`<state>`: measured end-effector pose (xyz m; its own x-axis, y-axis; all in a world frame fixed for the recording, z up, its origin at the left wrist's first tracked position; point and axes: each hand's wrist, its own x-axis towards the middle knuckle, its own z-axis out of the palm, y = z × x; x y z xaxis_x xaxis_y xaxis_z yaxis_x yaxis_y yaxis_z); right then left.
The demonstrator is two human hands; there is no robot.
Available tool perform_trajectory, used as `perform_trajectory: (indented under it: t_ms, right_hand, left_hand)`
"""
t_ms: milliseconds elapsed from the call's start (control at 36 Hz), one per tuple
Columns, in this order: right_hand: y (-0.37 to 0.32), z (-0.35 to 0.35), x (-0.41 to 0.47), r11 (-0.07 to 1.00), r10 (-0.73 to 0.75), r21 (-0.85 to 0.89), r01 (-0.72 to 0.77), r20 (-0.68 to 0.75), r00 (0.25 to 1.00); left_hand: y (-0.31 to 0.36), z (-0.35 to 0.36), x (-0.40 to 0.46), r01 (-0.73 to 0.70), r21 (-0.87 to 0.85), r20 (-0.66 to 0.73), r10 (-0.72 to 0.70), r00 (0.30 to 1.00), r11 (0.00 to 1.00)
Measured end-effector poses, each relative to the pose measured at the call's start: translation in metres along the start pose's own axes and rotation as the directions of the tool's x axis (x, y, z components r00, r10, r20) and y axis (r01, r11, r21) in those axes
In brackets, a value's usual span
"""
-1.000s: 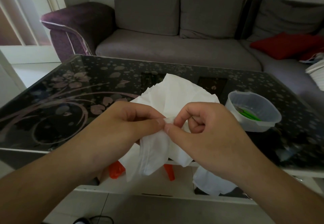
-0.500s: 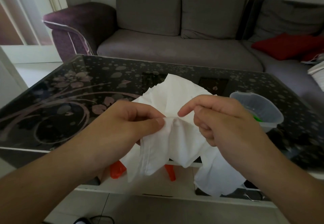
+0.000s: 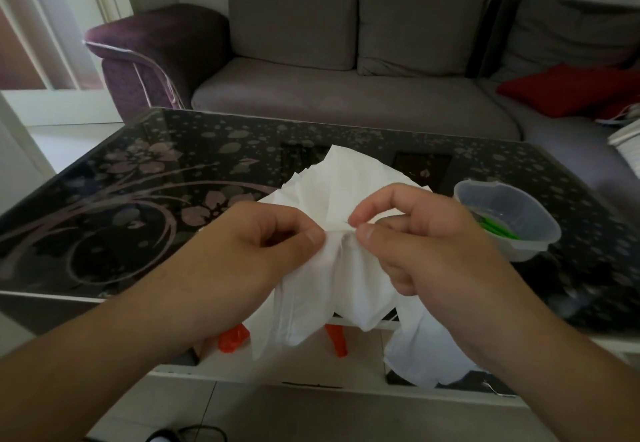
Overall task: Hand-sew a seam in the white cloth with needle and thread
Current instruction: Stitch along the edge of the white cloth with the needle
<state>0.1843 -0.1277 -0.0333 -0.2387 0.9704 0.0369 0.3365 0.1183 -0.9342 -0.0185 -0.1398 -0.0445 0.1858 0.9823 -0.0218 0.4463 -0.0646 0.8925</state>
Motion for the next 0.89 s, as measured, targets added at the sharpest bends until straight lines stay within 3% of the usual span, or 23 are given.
perform_trajectory:
  t_ms: [194,444,556,889]
  right_hand:
    - [-0.0016,0.0037,0.0033,0.998,0.054,-0.019,-0.052,0.126,0.991]
    - [0.0047,0.0009,0.0043,0.997,0.040,-0.064,-0.034,0.085,0.996]
    - [0.0048,0.0012,0.0045,0.998,0.031,-0.064,-0.025,0.090,0.995]
    - [0.0054,-0.0006,0.0048,0.999,0.015,-0.035,-0.010,0.135,0.991]
  left_hand:
    - [-0.0006,-0.0012,-0.0022,-0.086,0.056,0.066,0.082,0.994,0.995]
    - [0.0014,0.0010,-0.0035,-0.153,0.054,0.068,0.149,0.986,0.987]
    - [-0.0009,0.0017,-0.0032,-0.198,0.108,0.005,0.199,0.980,0.974]
    - [0.0003,0.0017,-0.0044,-0.144,0.126,-0.018,0.147,0.989,0.982]
